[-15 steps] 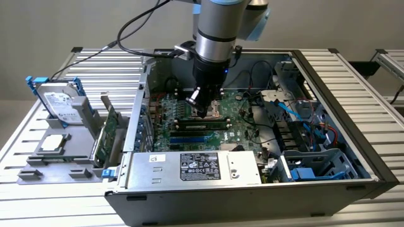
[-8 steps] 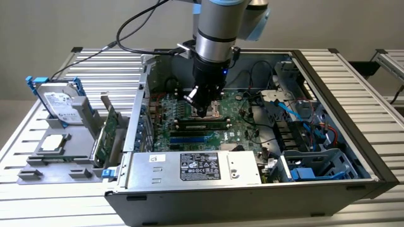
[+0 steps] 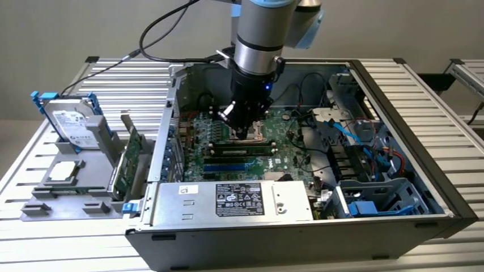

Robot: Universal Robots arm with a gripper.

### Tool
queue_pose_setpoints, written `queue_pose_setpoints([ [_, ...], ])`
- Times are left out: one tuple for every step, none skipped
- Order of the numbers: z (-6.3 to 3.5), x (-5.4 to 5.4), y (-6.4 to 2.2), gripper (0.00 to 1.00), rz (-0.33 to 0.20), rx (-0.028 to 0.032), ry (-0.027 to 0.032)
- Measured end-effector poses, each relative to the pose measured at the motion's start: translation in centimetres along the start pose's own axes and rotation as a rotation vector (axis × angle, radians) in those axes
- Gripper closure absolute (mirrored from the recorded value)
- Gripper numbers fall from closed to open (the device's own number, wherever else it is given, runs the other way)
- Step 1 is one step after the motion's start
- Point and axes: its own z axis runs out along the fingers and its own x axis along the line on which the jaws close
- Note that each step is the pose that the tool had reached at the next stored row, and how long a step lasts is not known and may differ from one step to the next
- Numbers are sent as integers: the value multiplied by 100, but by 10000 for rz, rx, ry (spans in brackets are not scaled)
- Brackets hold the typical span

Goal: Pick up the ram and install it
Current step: 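Press down the ram until it locks into place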

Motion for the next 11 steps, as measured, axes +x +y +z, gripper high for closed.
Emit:
queue_pose_setpoints([
  [0, 0, 0, 89, 164, -14, -9],
  [0, 0, 0, 89, 326, -28, -18],
  [0, 0, 0, 89, 490, -42, -27],
  [0, 0, 0, 89, 652, -55, -36],
  [0, 0, 0, 89, 827, -69, -45],
  [0, 0, 0, 89, 988, -83, -53],
  [0, 0, 0, 89, 1153, -97, -62],
  [0, 0, 0, 89, 1315, -110, -71],
  [0, 0, 0, 89, 1478, -124, -80],
  [1, 0, 0, 89, 1639, -138, -89],
  [1, 0, 0, 89, 1798, -151, -98],
])
